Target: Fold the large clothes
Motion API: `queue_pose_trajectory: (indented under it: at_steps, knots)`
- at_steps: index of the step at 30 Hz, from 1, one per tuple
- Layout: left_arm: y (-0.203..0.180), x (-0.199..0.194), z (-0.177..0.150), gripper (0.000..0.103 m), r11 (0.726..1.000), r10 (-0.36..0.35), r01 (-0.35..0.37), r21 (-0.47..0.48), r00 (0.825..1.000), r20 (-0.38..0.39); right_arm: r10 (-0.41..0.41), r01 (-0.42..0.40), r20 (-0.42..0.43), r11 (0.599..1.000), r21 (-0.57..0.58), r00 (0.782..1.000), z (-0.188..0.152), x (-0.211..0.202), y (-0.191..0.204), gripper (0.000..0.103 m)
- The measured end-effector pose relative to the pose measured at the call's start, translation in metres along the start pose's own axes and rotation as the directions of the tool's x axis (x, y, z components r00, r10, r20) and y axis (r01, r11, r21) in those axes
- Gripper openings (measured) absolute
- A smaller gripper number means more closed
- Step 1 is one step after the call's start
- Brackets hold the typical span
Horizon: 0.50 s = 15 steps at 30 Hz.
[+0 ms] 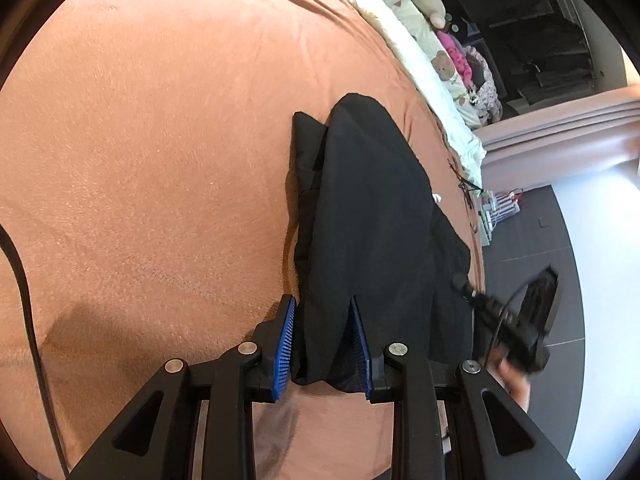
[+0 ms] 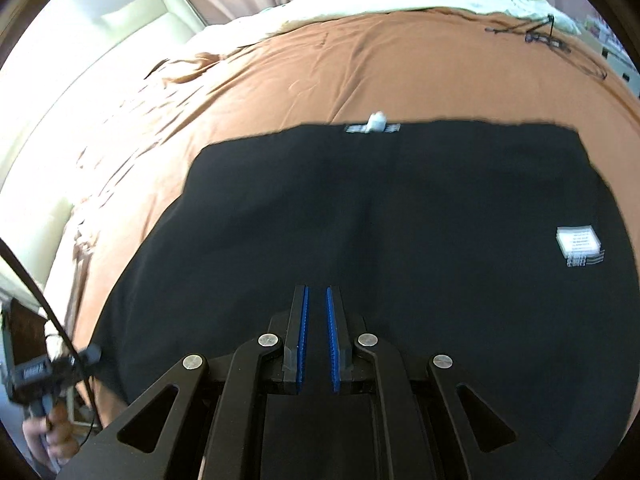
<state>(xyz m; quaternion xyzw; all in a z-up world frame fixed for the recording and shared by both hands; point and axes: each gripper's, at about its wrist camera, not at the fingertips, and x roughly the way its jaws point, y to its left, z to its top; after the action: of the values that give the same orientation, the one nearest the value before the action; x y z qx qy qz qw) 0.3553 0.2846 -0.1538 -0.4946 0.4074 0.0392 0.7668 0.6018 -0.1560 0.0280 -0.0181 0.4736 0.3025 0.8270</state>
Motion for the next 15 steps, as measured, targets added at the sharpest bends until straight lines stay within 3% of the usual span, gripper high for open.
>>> queue_pose_trajectory:
  at_steps: [9,11,15]
  knots:
    - [-0.028,-0.001,0.001,0.028,0.997,0.041,-0.040,0.067,0.999,-0.014,0.076,-0.074,-0.046,0.997,0.037,0.996,-0.038,0.011,-0.010,0.006]
    - [-0.023,0.004,0.001,0.038,0.997,0.050,-0.049,0.054,0.998,-0.024,0.079,-0.077,-0.050,0.996,0.040,0.996,-0.045,0.012,-0.010,0.006]
    - [-0.006,0.016,0.000,0.046,0.998,0.061,-0.061,0.008,0.997,-0.041,0.073,-0.071,-0.044,0.997,0.041,0.996,-0.055,0.004,-0.008,0.006]
